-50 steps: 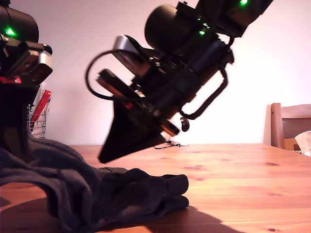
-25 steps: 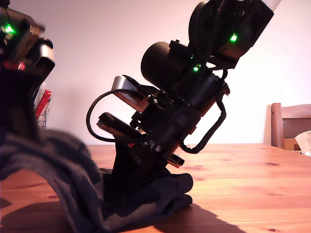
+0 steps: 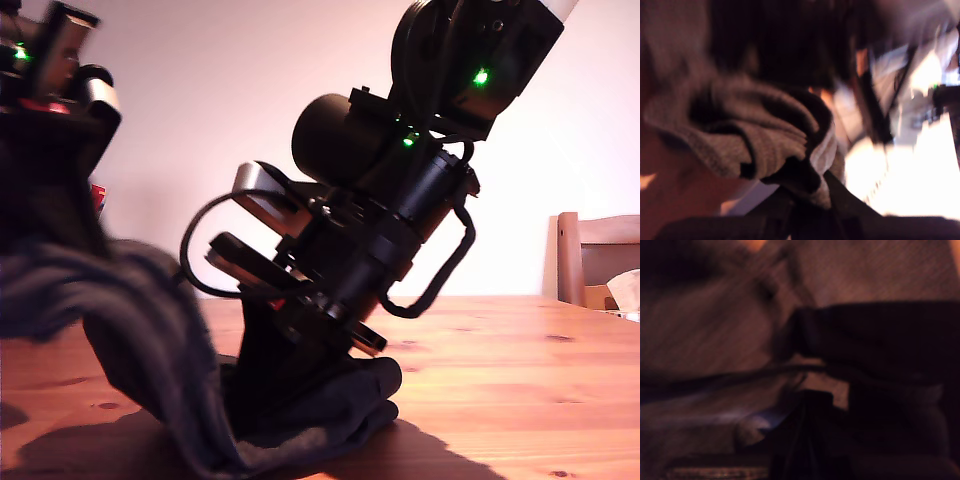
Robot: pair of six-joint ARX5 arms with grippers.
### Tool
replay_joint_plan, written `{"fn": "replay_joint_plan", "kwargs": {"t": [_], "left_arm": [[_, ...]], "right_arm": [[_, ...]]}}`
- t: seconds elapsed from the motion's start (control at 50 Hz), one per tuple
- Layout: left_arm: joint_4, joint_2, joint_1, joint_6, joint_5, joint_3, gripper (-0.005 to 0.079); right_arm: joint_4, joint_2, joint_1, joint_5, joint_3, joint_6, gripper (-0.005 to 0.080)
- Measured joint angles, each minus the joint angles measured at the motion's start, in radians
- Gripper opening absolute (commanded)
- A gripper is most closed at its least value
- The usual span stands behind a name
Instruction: Fold the underwear in front of you. After folding it, place it to the right side.
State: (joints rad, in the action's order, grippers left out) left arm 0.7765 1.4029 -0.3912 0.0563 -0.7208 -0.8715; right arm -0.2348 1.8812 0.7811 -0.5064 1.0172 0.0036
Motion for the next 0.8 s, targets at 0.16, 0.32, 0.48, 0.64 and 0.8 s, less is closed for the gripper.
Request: {"fn": "replay_joint_plan", "kwargs": {"t": [0.16, 0.32, 0.48, 0.64, 0.8], "left_arm": [[-0.069, 0.013, 0.000, 0.067, 0.021, 0.000, -0.0021], [-0.137, 0.119, 0.000, 0.095, 0.017, 0.000, -0.0021], [-0.209, 0.196, 0.001, 0.127, 0.006, 0.000, -0.0021], [-0.286, 0.195, 0.001, 0.204, -0.003, 0.000, -0.0021], [-0.288, 0.195, 0.001, 0.224, -0.003, 0.000, -0.0021]], "right_arm": [[-0.003, 0.000, 0.013, -0.007, 0.000, -0.005, -0.0013], [-0.005, 0.000, 0.019, -0.010, 0.000, -0.005, -0.0013], [-0.022, -0.002, 0.019, -0.010, 0.000, -0.027, -0.0013], [-0.042, -0.028, 0.019, -0.007, 0.000, -0.032, -0.0013], [-0.070, -0.082, 0.019, 0.031, 0.000, -0.060, -0.0013]]}}
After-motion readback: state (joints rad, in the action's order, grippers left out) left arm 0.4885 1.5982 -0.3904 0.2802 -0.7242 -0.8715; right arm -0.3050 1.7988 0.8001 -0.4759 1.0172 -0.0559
